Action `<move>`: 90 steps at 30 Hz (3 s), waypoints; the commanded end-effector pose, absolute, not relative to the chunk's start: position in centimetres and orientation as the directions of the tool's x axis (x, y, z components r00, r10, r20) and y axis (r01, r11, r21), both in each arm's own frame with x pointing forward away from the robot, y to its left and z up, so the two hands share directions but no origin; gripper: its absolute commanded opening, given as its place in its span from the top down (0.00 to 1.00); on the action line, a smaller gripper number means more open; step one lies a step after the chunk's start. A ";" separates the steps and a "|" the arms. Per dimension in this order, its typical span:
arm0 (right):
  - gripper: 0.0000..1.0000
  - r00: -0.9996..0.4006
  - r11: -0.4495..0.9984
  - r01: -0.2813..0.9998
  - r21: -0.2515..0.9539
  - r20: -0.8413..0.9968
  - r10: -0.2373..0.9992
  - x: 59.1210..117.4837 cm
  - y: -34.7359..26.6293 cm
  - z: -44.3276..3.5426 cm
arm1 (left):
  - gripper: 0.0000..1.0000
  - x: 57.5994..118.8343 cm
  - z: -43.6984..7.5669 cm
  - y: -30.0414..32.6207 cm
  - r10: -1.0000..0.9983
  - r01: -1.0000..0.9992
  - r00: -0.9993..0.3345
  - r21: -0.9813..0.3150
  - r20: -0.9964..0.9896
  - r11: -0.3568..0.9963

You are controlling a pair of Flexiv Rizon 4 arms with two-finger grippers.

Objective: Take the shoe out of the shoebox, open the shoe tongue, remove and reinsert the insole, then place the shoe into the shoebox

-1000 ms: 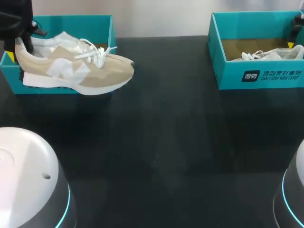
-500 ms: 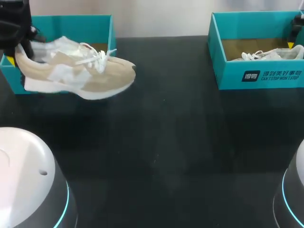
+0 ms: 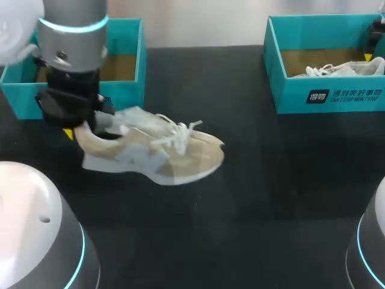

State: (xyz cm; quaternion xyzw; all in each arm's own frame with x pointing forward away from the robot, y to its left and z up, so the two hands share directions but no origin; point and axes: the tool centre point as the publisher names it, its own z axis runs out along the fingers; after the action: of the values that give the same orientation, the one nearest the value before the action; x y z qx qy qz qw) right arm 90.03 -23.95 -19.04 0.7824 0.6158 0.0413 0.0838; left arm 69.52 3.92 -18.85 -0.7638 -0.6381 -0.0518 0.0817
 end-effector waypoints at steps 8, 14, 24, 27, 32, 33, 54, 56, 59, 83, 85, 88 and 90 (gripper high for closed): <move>0.00 0.239 -0.228 0.956 0.183 -0.039 0.970 90.0 -23.9 -19.1 | 1.00 69.3 -20.5 3.8 0.970 0.984 0.176 -0.027 0.166 -0.174; 0.00 0.239 -0.228 0.956 0.183 -0.039 0.970 90.0 -23.9 -19.1 | 1.00 69.3 -20.5 3.8 0.970 0.984 0.176 -0.027 0.166 -0.174; 0.00 0.239 -0.228 0.956 0.183 -0.039 0.970 90.0 -23.9 -19.1 | 1.00 65.7 -24.0 0.6 0.966 0.993 0.090 0.053 0.241 -0.106; 0.00 0.239 -0.228 0.956 0.183 -0.039 0.970 90.0 -23.9 -19.1 | 1.00 65.3 -25.3 0.1 0.969 0.995 0.066 0.051 0.240 -0.081; 0.00 0.239 -0.228 0.956 0.183 -0.039 0.970 90.0 -23.9 -19.1 | 1.00 65.3 -27.4 -1.0 0.975 0.997 0.054 0.049 0.217 -0.066; 0.00 0.239 -0.228 0.956 0.183 -0.039 0.970 90.0 -23.9 -19.1 | 1.00 65.4 -27.7 -1.2 0.976 0.997 0.055 0.048 0.211 -0.066; 0.00 0.239 -0.228 0.956 0.183 -0.039 0.970 90.0 -23.9 -19.1 | 1.00 65.9 -35.0 -5.6 0.978 0.997 0.042 0.059 0.205 -0.056; 0.00 0.239 -0.228 0.956 0.183 -0.039 0.970 90.0 -23.9 -19.1 | 1.00 65.9 -35.4 -5.9 0.976 0.996 0.049 0.061 0.212 -0.063; 0.00 0.239 -0.228 0.956 0.183 -0.039 0.970 90.0 -23.9 -19.1 | 1.00 66.1 -35.9 -6.4 0.975 0.995 0.052 0.069 0.214 -0.069; 0.00 0.239 -0.228 0.956 0.183 -0.039 0.970 90.0 -23.9 -19.1 | 1.00 68.7 -39.1 -8.4 0.976 0.995 0.073 0.057 0.204 -0.086; 0.00 0.239 -0.228 0.956 0.183 -0.039 0.970 90.0 -23.9 -19.1 | 1.00 68.8 -39.3 -8.5 0.976 0.995 0.073 0.056 0.204 -0.086; 0.00 0.239 -0.228 0.956 0.183 -0.039 0.970 90.0 -23.9 -19.1 | 1.00 68.8 -39.5 -8.5 0.977 0.996 0.065 0.050 0.202 -0.077; 0.00 0.239 -0.228 0.956 0.183 -0.039 0.970 90.0 -23.9 -19.1 | 1.00 68.9 -39.7 -8.5 0.979 0.997 0.057 0.043 0.198 -0.067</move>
State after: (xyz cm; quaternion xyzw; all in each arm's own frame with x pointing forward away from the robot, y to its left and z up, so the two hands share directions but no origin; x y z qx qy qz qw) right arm 90.03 -23.95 -19.04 0.7823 0.6158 0.0413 0.0838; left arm 68.75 -8.14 -39.12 -0.7264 -0.6795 -0.0897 0.0513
